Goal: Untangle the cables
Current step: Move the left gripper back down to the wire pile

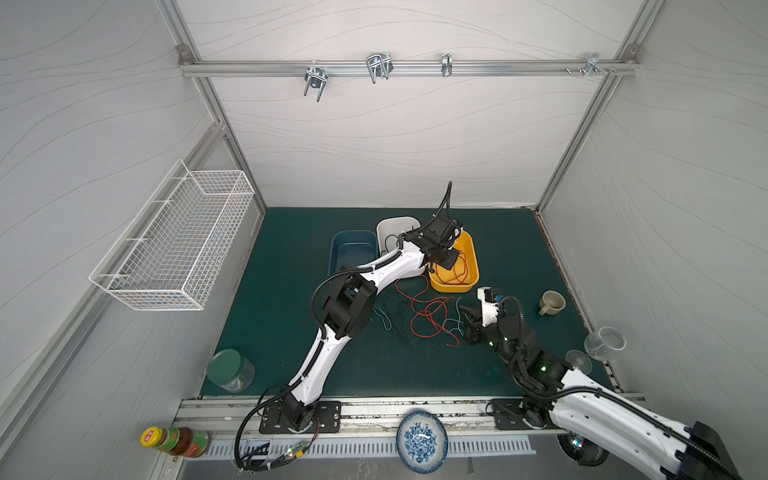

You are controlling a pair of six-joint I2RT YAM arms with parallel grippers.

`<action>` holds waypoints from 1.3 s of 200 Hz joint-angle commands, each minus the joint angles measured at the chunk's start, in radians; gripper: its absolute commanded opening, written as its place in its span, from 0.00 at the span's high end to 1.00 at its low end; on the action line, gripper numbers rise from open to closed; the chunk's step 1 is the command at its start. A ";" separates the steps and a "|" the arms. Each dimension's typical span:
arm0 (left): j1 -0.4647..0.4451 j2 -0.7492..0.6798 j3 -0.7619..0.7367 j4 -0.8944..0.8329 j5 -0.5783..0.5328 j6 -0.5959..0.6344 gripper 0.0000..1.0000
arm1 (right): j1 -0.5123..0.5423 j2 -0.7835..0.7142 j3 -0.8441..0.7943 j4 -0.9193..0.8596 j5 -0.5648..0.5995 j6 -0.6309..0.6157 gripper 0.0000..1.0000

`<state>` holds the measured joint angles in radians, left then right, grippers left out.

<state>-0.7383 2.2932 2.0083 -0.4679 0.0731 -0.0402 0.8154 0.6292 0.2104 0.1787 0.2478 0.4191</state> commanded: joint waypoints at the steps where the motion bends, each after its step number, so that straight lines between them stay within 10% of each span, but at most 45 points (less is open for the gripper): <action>1: 0.003 -0.083 0.056 -0.001 -0.038 0.047 0.62 | -0.007 -0.006 -0.002 0.016 -0.004 0.003 1.00; 104: 0.003 -0.582 -0.418 0.035 -0.224 -0.068 0.58 | -0.010 0.041 0.030 0.019 -0.059 -0.017 1.00; 177: -0.014 -0.933 -0.902 0.087 -0.089 -0.511 0.58 | -0.018 0.057 0.004 0.114 -0.147 -0.029 1.00; 260: -0.131 -0.927 -1.079 0.281 0.049 -0.838 0.58 | -0.019 0.051 0.002 0.117 -0.170 -0.039 1.00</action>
<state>-0.8680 1.3491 0.9634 -0.3283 0.0486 -0.7273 0.8024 0.6983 0.2131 0.2623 0.0910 0.3927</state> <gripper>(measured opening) 0.422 0.051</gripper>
